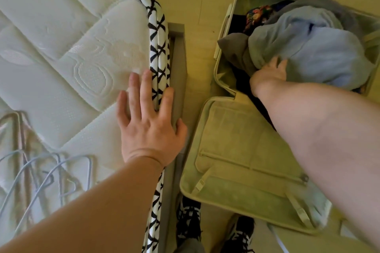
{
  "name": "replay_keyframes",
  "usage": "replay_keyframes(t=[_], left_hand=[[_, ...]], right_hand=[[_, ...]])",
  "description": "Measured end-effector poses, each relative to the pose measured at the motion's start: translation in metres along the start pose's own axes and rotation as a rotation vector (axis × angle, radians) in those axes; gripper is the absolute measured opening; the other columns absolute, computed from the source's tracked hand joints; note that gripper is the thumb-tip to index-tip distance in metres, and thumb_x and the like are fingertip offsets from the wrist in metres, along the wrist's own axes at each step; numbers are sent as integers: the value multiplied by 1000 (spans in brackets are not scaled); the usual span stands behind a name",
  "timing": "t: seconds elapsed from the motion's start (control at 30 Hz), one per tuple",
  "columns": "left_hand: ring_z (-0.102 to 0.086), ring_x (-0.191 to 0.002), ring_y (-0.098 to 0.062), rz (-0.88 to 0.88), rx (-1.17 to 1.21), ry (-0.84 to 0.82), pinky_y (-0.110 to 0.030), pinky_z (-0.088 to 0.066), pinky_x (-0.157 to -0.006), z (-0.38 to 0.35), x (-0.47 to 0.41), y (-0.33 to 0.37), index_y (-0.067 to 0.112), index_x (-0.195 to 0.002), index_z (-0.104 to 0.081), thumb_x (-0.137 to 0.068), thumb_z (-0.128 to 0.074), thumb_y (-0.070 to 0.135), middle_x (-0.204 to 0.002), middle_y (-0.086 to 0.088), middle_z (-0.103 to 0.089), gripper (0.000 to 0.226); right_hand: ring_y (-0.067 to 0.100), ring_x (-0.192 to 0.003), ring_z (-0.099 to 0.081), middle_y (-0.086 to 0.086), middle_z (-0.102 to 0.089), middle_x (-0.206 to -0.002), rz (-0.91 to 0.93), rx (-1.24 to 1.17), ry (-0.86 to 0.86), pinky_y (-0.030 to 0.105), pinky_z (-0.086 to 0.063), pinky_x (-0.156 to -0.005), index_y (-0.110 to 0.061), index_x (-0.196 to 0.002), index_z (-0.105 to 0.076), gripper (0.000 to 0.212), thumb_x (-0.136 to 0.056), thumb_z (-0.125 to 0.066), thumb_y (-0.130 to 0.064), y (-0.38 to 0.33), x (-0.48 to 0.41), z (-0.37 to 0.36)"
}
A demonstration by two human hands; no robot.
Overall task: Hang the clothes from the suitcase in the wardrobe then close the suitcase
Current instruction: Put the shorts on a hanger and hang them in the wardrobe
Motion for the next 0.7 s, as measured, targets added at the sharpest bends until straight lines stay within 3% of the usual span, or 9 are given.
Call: replay_keyframes(t=[0.1, 0.17, 0.23, 0.3, 0.37, 0.43, 0.53, 0.6, 0.7], left_hand=[[6, -155, -34, -2, -7, 1, -56, -3, -123, 1, 0, 0, 24, -148, -41, -81, -62, 50, -168, -14, 2, 75], [7, -155, -33, 6, -11, -3, -56, -3, -123, 1, 0, 1, 24, -148, -41, -81, -62, 51, -168, -13, 3, 75], [9, -155, -32, 24, -30, -16, -57, -5, -123, 0, -1, -1, 26, -148, -40, -81, -62, 53, -168, -12, 5, 75], [9, -155, -31, 33, -24, -18, -57, -6, -123, 2, -1, 0, 26, -148, -39, -81, -61, 54, -168, -11, 5, 75], [9, -155, -31, 33, -20, -17, -57, -6, -123, 3, -1, 1, 27, -147, -38, -81, -60, 53, -167, -11, 4, 75], [9, -155, -31, 34, -28, -13, -57, -6, -123, 2, -4, 0, 28, -147, -37, -80, -58, 53, -167, -11, 4, 75], [10, -154, -34, 23, -77, -29, -58, -7, -123, 2, -4, 0, 27, -148, -32, -81, -54, 54, -167, -12, 7, 76], [14, -153, -37, 10, -120, -89, -59, -4, -123, 2, -2, 2, 25, -152, -26, -81, -51, 58, -166, -15, 14, 82], [26, -151, -35, -7, -135, -217, -57, 6, -123, 8, -7, 2, 26, -158, -10, -86, -42, 73, -163, -13, 29, 92]], right_hand=[[38, -129, -46, 19, -54, -137, 51, -168, 200, 49, -32, -112, -10, -130, -63, 38, -99, -41, -14, -5, 20, 10], [39, -120, -55, 20, -59, -129, 38, -368, 290, 45, -43, -101, -4, -126, -62, 35, -99, -39, -9, -2, 37, 5], [39, -116, -58, 20, -58, -128, -33, -570, 279, 46, -47, -93, -4, -128, -54, 31, -101, -45, -17, -2, 56, -7], [39, -114, -59, 21, -53, -131, -96, -650, 206, 47, -49, -87, -7, -136, -42, 42, -100, -54, -24, -1, 79, -21], [38, -116, -59, 21, -51, -135, -105, -645, 114, 46, -51, -84, -5, -144, -35, 49, -98, -52, -13, -3, 100, -29], [34, -118, -60, 17, -58, -132, -67, -569, 45, 40, -49, -83, -6, -138, -49, 41, -97, -45, -4, -4, 121, -33], [30, -113, -62, 10, -65, -121, -31, -498, 34, 35, -46, -80, -14, -118, -68, 31, -94, -50, -5, 11, 163, -33], [29, -112, -62, 10, -62, -123, -24, -493, 55, 35, -45, -76, -15, -119, -66, 29, -92, -58, -7, 28, 197, -29], [30, -113, -60, 13, -45, -134, -51, -528, 108, 37, -41, -76, -13, -135, -51, 43, -93, -62, -15, 53, 242, -18]])
Point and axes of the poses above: each hand's wrist, its own x-axis away from the middle knuckle, its own z-axis out of the back of the hand, y = z × x, the point moved 5 cm from there along -x, towards the middle knuckle
